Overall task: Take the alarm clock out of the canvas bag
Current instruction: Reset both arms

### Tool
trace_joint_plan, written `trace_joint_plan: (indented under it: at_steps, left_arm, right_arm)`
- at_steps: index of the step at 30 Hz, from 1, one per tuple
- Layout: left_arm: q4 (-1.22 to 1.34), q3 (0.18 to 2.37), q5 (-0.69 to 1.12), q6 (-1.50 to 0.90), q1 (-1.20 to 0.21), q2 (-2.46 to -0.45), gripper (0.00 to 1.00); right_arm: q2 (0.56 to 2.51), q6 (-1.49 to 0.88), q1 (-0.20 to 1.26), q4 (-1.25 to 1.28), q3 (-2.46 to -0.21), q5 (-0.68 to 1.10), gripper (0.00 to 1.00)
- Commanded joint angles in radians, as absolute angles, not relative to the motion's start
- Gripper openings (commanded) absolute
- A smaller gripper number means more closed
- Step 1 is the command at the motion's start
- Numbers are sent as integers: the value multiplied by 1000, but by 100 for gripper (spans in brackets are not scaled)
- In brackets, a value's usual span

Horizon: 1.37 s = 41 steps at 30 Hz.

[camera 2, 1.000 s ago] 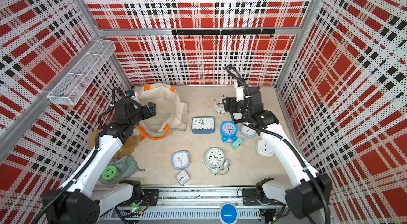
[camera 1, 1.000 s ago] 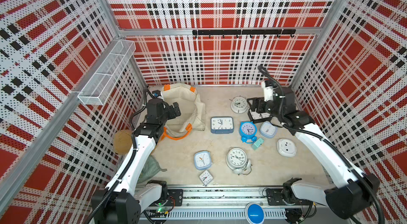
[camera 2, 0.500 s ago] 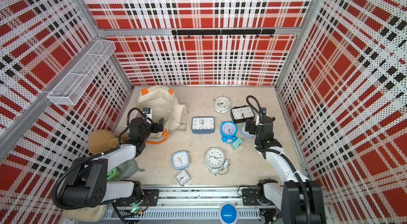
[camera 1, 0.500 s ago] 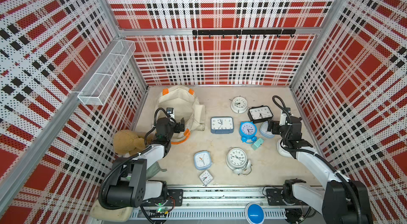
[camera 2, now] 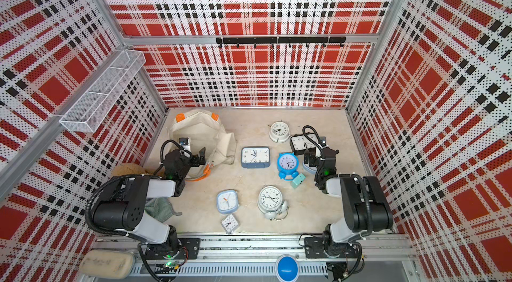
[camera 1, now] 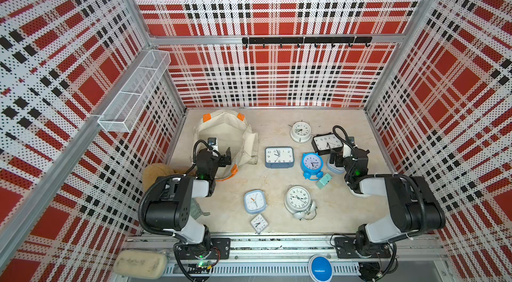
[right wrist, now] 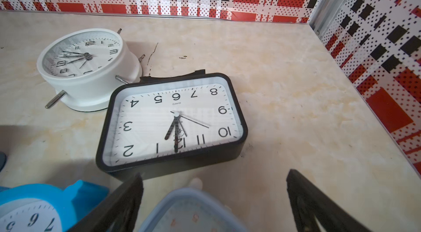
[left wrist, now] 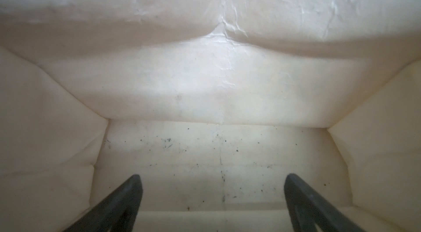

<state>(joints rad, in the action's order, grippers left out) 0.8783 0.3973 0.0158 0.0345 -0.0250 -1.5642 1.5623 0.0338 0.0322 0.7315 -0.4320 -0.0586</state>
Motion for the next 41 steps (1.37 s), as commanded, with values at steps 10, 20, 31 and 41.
trace_joint_plan:
  at_steps: [10, 20, 31, 41]
  left_arm:
    - [928, 405, -36, 45, -46, -1574, 99]
    - [928, 405, -35, 46, -46, -1573, 100]
    - [928, 405, -37, 46, -47, -1574, 100]
    - [928, 405, -37, 46, -47, -1574, 99]
  right_arm:
    - [1588, 51, 26, 927, -400, -71, 100]
    - [1589, 51, 26, 921, -402, -71, 100]
    - [1598, 46, 25, 906, -415, -71, 100]
    - [1587, 48, 23, 919, -402, -66, 100]
